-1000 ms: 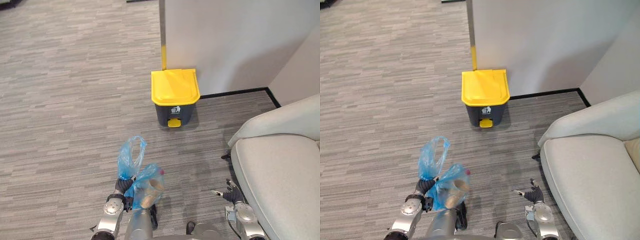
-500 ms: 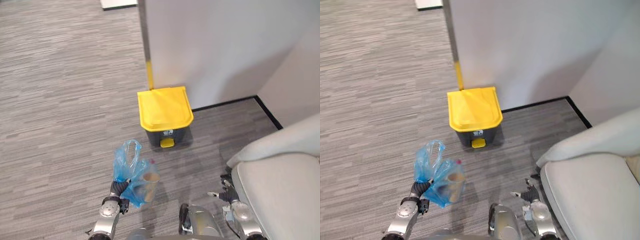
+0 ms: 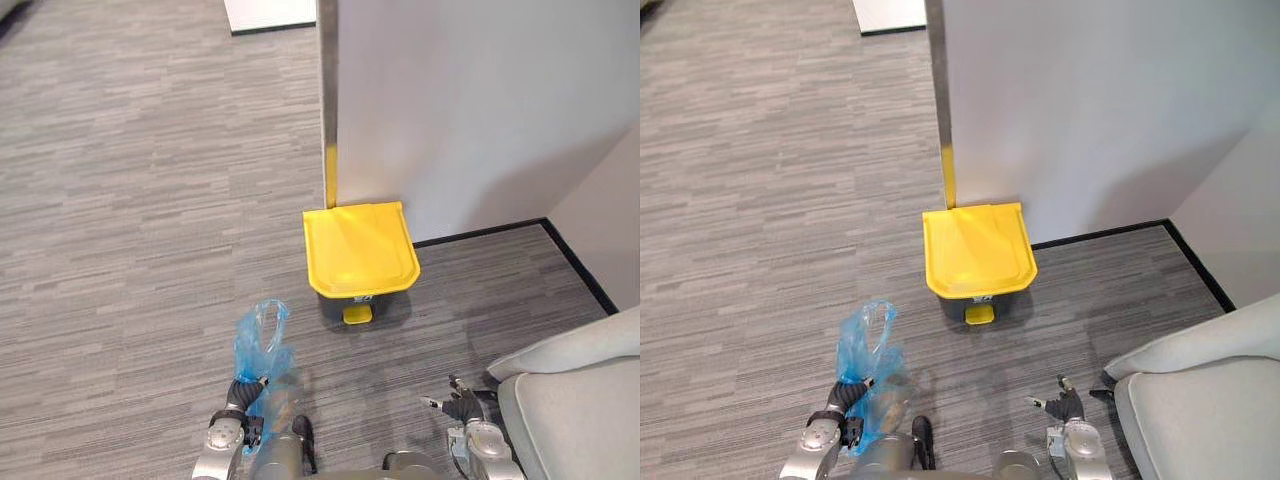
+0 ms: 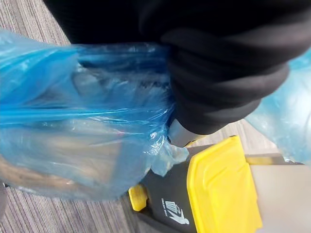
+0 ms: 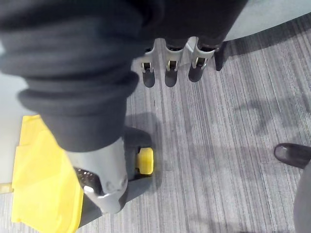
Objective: Gather rubbish on tea table into small bin, then transfer packed bag to large trash can.
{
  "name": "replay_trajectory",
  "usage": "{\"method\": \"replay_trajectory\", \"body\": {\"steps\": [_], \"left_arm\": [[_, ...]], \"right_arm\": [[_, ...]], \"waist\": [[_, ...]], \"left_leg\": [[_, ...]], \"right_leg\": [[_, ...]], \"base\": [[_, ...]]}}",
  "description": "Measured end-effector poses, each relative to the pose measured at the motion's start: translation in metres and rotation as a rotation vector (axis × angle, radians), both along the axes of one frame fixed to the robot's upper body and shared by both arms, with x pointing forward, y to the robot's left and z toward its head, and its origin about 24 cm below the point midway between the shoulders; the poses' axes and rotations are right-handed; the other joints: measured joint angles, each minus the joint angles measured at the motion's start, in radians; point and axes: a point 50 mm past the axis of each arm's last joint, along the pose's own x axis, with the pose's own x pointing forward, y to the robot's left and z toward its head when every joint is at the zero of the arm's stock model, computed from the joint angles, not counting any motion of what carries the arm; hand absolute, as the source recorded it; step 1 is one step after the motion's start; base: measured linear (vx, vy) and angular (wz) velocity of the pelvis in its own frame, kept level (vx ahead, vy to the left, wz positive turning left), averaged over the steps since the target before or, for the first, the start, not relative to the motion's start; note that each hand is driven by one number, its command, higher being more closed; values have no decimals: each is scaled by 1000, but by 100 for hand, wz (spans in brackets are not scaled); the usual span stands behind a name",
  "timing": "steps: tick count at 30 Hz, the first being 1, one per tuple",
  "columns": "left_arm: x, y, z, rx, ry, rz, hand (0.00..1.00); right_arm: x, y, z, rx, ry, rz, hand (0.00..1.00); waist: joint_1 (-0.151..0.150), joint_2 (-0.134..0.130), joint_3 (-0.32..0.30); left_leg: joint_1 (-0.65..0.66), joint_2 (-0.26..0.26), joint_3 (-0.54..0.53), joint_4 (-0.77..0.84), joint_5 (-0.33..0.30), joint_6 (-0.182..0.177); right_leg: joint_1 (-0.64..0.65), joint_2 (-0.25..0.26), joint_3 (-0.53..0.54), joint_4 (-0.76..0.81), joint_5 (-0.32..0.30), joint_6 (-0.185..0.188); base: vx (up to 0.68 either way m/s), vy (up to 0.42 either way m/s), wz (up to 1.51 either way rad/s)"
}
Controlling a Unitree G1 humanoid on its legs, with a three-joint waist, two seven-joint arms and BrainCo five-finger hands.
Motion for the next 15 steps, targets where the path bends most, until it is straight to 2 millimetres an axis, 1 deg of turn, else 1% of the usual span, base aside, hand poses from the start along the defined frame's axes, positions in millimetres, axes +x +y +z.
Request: {"method": "replay_trajectory", "body": {"steps": [1, 2, 3, 6, 7, 8, 9, 10, 11, 12, 13, 14, 15], "left_arm": [[0, 2, 0, 5, -1, 0, 100], [-14, 3, -7, 9, 49, 0, 100], [-14, 3, -7, 10, 48, 0, 100], [-13, 0, -7, 10, 48, -21, 100], [-12, 0, -7, 9, 48, -17, 100], [-11, 1, -7, 9, 47, -12, 100], [-9, 2, -7, 13, 53, -11, 100], [-8, 3, -7, 16, 51, -14, 100], [-6, 10, -5, 40, 39, -28, 100], [-1, 7, -6, 32, 44, -29, 100], [-3, 1, -8, 14, 51, -26, 100], [-5, -2, -9, 5, 56, -23, 100], [-7, -2, -10, 3, 62, -22, 100]], "right_arm": [[2, 1, 1, 0, -4, 4, 0], [5, 7, 0, 4, 2, 31, 0], [7, 9, -1, 5, 6, 48, 0], [11, 13, 0, 8, -2, 63, 0], [10, 12, -2, 9, 12, 62, 0], [11, 12, -2, 10, 15, 63, 0], [8, 11, -4, 10, 28, 62, 0], [5, 11, -5, 9, 36, 60, 0], [-1, 12, -7, 14, 47, 57, 0], [-5, 8, -9, 5, 66, 50, 0], [-13, 1, -12, -11, 94, 40, 0], [-14, -4, -11, -24, 96, 37, 0], [-14, -6, -10, -30, 96, 33, 0]], "waist": [[2, 0, 0], [3, -1, -15], [1, -8, -20], [0, -12, -25], [-9, -8, -23], [-16, 1, -17], [-26, 29, -8], [-26, 29, -19], [-28, -15, -13], [-35, -11, -8], [-29, 12, -33], [-27, 29, -43], [-26, 38, -49]], "left_leg": [[18, -11, 8, -2, -17, 4], [116, -56, 42, -11, -84, 18], [114, -57, 39, -6, -85, 21], [113, -55, 27, -7, -85, 20], [131, -50, 3, -32, -90, 23], [148, -40, -12, -52, -90, 19], [171, -2, -23, -69, -81, 7], [175, 18, -37, -70, -79, -4], [184, -14, -54, -69, -87, -20], [187, -13, -69, -58, -93, -30], [189, 4, -83, -60, -91, -34], [186, 17, -80, -68, -92, -40], [185, 25, -79, -79, -88, -46]], "right_leg": [[9, -12, 11, 4, -4, 7], [-131, -79, 112, 414, -15, 70], [-135, -80, 111, 419, -14, 69], [-132, -76, 106, 416, -11, 69], [-145, -61, 105, 474, 17, 52], [-184, -46, 116, 540, 37, 15], [-217, 15, 127, 499, -63, -6], [-209, 67, 143, 306, -71, -10], [-216, 69, 154, 166, 67, -15], [-199, 64, 143, 186, 54, -12], [-185, 75, 133, 148, 59, -18], [-183, 89, 133, 122, 70, -25], [-180, 96, 132, 103, 78, -26]], "base": [[349, 233, -31], [413, 205, -31], [375, 156, -27], [107, -64, 2], [65, -87, 3], [54, -118, 14], [37, -108, 23], [91, -133, 35], [83, -124, 46], [152, -130, 45], [120, -102, 24], [128, -62, -2], [87, -79, -11]]}}
